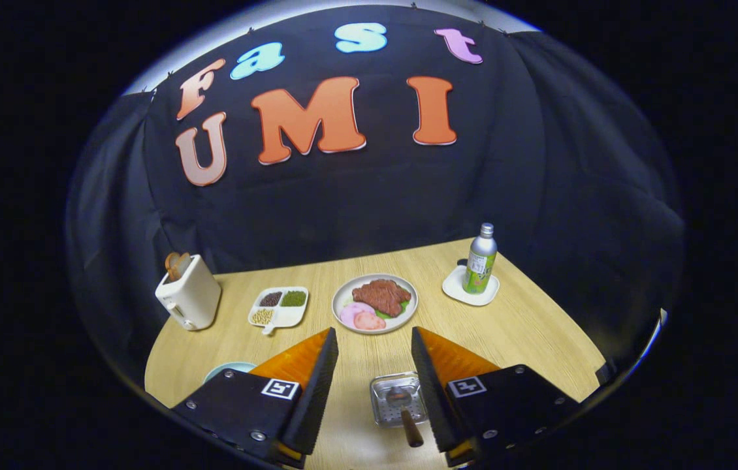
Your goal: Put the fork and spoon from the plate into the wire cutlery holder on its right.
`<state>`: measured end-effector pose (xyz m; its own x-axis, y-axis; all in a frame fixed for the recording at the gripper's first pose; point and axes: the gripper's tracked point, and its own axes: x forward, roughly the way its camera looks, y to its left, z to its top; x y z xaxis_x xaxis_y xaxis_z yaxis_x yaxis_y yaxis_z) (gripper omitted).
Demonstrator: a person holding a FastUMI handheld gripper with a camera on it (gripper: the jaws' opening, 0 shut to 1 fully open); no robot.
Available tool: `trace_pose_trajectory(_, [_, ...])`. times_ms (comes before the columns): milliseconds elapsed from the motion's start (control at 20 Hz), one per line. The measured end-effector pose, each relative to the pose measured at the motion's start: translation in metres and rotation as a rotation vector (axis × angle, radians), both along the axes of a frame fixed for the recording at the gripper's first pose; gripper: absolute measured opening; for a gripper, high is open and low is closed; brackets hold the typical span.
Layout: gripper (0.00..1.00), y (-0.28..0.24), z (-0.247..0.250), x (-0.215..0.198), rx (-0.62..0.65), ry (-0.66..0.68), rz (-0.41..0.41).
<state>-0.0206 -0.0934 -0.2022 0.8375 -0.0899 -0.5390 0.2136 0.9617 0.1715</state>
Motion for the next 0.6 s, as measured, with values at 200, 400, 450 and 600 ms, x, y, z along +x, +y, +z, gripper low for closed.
trace_pose_trajectory(200, [0.83, 0.02, 0.052, 0.021, -0.103, -0.24, 0.031])
trace_pose_trajectory(400, [0.84, 0.063, 0.088, 0.03, -0.131, -0.394, 0.079])
trace_pose_trajectory(450, [0.84, 0.074, 0.088, 0.032, -0.114, -0.403, 0.092])
trace_pose_trajectory(600, [0.9, 0.111, 0.079, 0.035, -0.059, -0.374, 0.143])
